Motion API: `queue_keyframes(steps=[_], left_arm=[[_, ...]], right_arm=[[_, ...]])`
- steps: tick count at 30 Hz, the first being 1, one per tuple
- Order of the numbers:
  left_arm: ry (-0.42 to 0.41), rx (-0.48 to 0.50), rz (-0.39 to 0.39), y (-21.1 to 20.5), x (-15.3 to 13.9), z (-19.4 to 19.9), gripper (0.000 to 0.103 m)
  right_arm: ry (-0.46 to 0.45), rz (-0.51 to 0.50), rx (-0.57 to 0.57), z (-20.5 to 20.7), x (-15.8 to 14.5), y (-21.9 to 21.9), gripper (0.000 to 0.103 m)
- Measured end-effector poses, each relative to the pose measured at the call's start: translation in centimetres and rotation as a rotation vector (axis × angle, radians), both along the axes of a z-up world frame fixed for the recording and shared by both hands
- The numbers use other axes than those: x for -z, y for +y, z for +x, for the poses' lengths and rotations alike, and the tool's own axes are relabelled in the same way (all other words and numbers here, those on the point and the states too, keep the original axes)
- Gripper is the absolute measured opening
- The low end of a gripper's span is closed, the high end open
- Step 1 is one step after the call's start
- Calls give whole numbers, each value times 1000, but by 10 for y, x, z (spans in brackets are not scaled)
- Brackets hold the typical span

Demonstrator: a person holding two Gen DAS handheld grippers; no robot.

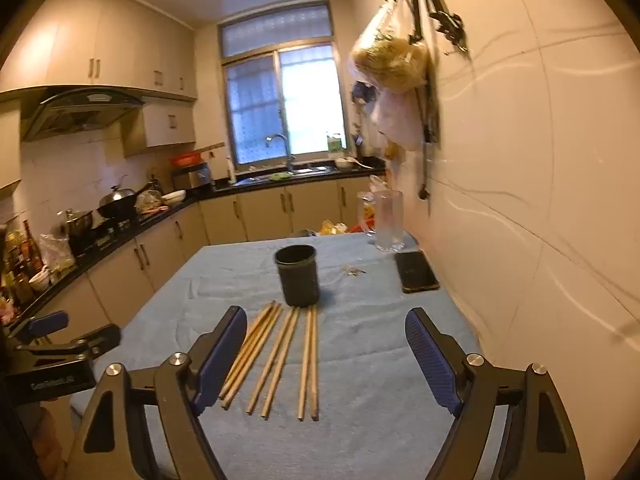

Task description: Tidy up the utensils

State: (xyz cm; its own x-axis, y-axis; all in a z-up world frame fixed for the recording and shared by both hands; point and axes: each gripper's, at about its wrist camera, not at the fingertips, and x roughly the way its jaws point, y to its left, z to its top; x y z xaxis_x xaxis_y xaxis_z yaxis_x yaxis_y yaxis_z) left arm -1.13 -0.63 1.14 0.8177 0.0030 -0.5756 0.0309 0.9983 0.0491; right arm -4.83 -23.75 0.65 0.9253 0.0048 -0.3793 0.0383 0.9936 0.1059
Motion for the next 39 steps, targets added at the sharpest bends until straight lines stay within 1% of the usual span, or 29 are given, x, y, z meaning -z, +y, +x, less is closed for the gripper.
queue_keyframes(steps=[1,5,6,7,8,11,14,18,22,31,39], left_arm=[[1,1,2,-1,1,0,101],[2,2,11,-2,1,-3,101],[0,0,11,-2,1,-4,101],[-1,-3,10,-2,1,-5,101],[0,-5,8,-1,2,-6,101],[8,-9,-2,2,2,-1,101],[14,-12,-7,4,2,2,101],[20,-16,-5,5,3,3,101],[23,-19,-10,7,4,3,101],[20,-23,-12,9,4,4,101],[18,-22,-12,8,4,4,101]], right_arm=[[-6,-10,22,0,1,-1,84],[23,-2,89,12,6,-15,84],[24,-35,108,16,4,-5,84],[-6,-54,101,7,1,0,84],[-12,-67,83,4,-5,1,84],[-23,-35,55,-7,-6,-2,84],[12,-16,36,6,5,-6,84],[23,-5,24,9,9,-5,84],[16,-20,25,9,9,0,84],[5,-12,33,7,8,1,84],[-8,-18,13,5,6,3,84]])
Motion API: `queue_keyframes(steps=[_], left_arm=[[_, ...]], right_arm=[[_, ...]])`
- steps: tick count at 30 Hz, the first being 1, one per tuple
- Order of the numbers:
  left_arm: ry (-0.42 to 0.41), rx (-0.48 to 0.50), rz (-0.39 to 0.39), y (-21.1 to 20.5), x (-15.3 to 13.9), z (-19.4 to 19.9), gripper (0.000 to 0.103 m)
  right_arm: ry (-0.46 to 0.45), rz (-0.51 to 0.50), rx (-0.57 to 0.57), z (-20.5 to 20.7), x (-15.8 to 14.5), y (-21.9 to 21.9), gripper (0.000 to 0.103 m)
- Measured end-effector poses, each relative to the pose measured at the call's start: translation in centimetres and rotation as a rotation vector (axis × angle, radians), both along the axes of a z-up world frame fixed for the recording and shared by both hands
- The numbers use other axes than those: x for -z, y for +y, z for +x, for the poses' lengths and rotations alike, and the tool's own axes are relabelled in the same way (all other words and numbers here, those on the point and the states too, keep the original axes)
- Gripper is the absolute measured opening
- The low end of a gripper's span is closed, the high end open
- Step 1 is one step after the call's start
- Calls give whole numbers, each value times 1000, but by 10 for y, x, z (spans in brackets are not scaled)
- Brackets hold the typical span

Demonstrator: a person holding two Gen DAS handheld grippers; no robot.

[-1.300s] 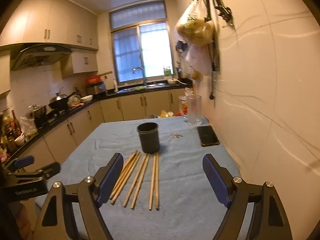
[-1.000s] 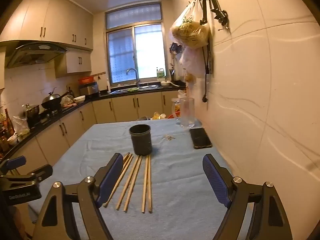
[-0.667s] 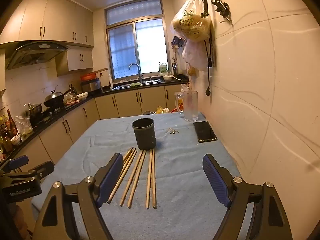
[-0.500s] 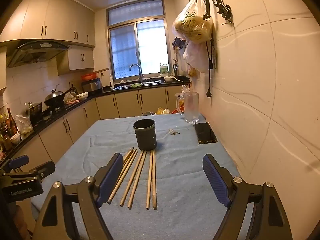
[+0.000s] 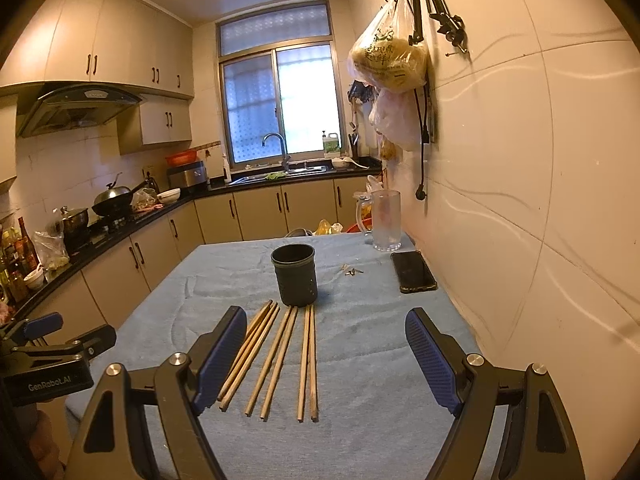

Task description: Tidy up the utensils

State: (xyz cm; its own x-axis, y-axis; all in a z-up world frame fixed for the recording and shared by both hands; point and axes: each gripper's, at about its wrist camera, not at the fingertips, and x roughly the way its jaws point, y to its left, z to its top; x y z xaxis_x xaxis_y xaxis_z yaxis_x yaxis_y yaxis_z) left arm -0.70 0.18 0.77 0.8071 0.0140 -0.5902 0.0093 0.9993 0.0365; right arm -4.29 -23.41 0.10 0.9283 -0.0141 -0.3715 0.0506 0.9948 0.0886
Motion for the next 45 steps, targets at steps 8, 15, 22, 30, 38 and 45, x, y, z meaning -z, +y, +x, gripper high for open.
queue_keyframes(steps=[8,15,22,30,38,45], left_arm=[[-3,0,4,0,0,-1,101],[-4,2,6,-1,0,-2,101],[-10,2,4,0,-3,-4,101],[-12,0,5,1,-5,-3,101],[-5,-12,-4,7,-3,1,101],[18,-10,2,7,3,11,101]], right_arm=[[7,10,7,0,1,-3,84],[4,8,9,-1,0,-1,84],[-3,7,10,-2,-2,0,84],[-6,8,9,-1,-4,1,84],[-4,9,1,0,-8,3,84],[17,22,-7,7,-2,1,84]])
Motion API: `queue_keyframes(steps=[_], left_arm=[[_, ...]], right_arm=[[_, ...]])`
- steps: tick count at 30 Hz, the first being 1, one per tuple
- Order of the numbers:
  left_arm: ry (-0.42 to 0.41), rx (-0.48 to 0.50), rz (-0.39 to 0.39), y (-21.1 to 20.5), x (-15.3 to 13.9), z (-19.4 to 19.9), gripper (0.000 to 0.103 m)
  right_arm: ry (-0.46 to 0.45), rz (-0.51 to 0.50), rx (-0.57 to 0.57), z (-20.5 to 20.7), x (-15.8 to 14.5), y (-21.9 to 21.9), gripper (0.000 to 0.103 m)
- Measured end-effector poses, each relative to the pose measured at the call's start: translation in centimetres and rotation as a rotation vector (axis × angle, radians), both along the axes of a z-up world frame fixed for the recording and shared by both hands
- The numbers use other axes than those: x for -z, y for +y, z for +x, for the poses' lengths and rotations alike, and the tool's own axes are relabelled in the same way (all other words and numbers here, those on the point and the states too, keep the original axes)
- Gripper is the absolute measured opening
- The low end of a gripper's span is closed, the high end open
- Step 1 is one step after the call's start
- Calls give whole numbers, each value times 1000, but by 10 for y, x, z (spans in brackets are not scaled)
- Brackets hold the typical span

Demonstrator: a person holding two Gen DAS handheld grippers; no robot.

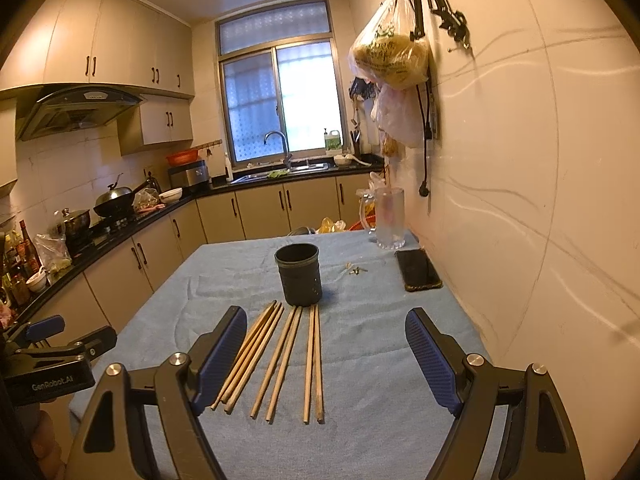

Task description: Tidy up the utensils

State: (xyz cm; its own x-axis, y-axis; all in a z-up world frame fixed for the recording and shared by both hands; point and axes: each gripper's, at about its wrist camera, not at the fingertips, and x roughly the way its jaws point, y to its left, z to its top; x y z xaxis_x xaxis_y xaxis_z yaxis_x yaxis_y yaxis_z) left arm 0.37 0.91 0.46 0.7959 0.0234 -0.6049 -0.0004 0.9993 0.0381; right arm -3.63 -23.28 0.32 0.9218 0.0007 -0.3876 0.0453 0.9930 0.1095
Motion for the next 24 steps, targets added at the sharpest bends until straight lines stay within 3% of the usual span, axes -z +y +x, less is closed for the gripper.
queue_keyframes(steps=[13,17,22,24], left_arm=[[89,20,-23,2,24,42,101],[143,40,-71,6,35,69,101],[180,91,-68,1,45,105,101],[209,117,-62,-1,52,123,93]], right_arm=[[99,13,-31,44,25,-3,79],[144,19,-47,68,36,-5,67],[243,68,-105,110,59,-10,55],[276,106,-130,126,67,-14,46]])
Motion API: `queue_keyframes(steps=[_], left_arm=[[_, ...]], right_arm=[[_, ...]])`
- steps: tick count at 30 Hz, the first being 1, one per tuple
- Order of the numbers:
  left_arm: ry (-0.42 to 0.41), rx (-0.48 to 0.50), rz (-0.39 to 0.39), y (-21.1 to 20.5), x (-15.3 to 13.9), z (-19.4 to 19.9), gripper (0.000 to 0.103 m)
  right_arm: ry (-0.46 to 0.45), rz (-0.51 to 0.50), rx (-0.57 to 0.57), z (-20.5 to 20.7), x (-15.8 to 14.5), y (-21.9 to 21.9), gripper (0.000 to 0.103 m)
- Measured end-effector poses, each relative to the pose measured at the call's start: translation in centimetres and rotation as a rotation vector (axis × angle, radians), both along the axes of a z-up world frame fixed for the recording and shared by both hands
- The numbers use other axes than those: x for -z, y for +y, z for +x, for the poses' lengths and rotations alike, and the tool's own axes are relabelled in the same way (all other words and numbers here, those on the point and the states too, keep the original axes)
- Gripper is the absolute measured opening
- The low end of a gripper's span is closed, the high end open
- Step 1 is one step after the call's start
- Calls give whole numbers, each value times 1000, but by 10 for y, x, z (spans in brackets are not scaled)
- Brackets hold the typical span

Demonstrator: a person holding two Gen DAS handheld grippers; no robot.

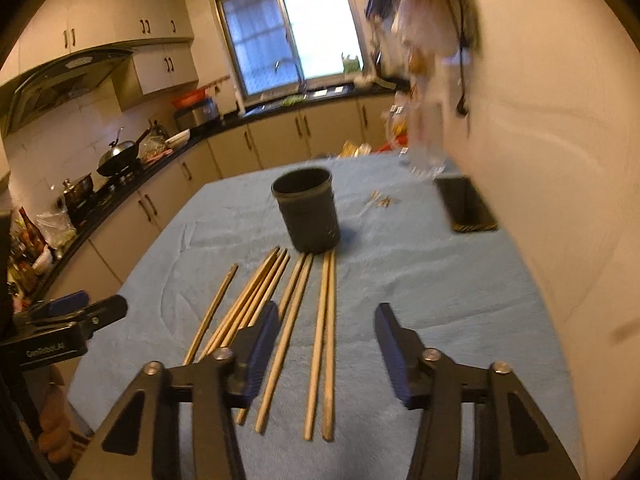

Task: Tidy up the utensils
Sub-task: 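Lower the left gripper onto a single wooden chopstick and close on it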

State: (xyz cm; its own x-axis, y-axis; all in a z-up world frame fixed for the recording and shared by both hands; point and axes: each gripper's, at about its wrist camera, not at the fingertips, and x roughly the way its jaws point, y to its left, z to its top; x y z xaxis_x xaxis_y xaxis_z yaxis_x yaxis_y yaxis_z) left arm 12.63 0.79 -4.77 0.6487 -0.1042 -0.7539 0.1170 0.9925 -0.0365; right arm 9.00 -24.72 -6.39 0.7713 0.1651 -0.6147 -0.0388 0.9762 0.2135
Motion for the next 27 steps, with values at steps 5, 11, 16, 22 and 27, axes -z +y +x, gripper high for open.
queue_keyframes(steps=[5,11,16,22,27], left_arm=[[94,55,12,-6,22,39,77],[225,106,16,-15,63,83,66],[291,90,-22,-12,80,107,53],[332,98,-23,-15,89,117,42],[326,97,-4,-18,87,119,37]], right_arm=[[94,32,-43,50,21,-5,39],[220,56,-87,103,49,-6,36],[277,39,-112,140,68,-6,26],[340,53,-149,170,78,-1,22],[393,3,-157,179,84,8,19]])
